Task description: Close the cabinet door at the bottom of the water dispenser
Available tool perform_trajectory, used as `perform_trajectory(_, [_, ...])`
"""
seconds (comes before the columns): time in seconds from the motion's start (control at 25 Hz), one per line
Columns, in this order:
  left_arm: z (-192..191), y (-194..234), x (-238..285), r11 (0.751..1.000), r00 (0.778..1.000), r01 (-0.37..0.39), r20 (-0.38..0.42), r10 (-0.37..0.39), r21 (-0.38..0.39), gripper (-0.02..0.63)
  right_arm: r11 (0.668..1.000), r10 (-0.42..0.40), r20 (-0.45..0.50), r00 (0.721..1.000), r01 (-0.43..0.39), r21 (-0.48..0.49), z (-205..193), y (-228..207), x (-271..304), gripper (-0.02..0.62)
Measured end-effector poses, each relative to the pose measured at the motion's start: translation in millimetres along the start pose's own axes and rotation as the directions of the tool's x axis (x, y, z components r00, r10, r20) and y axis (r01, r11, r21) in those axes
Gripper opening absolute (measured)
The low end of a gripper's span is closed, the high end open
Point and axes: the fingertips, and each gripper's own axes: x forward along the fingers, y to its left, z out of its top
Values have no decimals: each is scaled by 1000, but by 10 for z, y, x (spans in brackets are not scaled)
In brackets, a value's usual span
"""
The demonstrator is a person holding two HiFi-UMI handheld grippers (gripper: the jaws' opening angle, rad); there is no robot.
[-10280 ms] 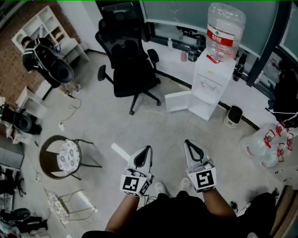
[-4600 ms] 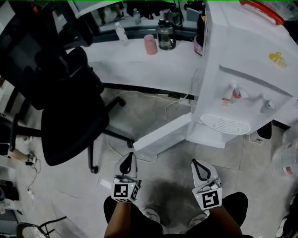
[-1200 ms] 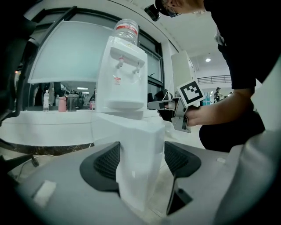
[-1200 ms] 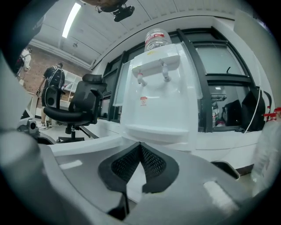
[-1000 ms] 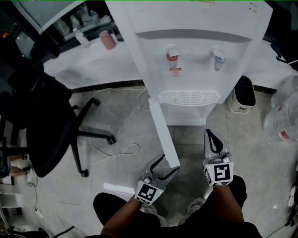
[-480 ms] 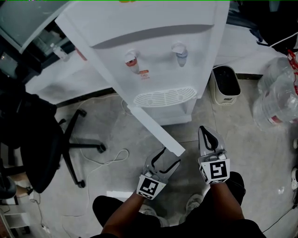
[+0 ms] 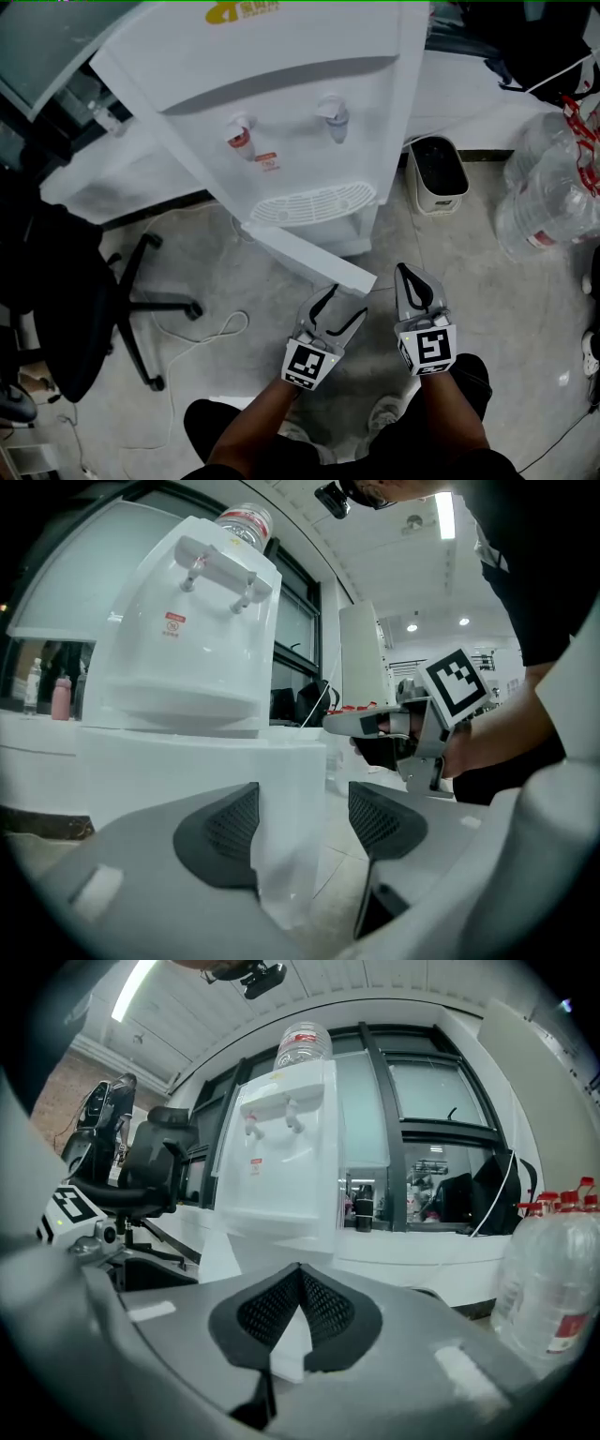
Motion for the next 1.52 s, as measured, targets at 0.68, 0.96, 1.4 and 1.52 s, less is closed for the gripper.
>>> perform_trajectory(0.68, [125, 348, 840, 997, 998, -59, 12, 59, 42, 289, 1000, 6, -10, 1000, -6, -17, -35, -22, -80, 2])
perform_trajectory(0.96, [169, 496, 1044, 996, 997, -74, 6, 74, 50, 290, 999, 28, 12, 1000, -28, -15, -14, 47, -67, 2])
perform_trajectory(1.4, [286, 740, 1284, 991, 990, -137, 33, 137, 5, 321, 999, 38, -1, 999, -38, 16, -62, 78, -60, 2])
perform_trajectory(1.52, [257, 746, 1283, 990, 990, -140, 24, 139, 27, 315, 999, 37, 3, 999, -37, 13, -55, 78, -67, 2])
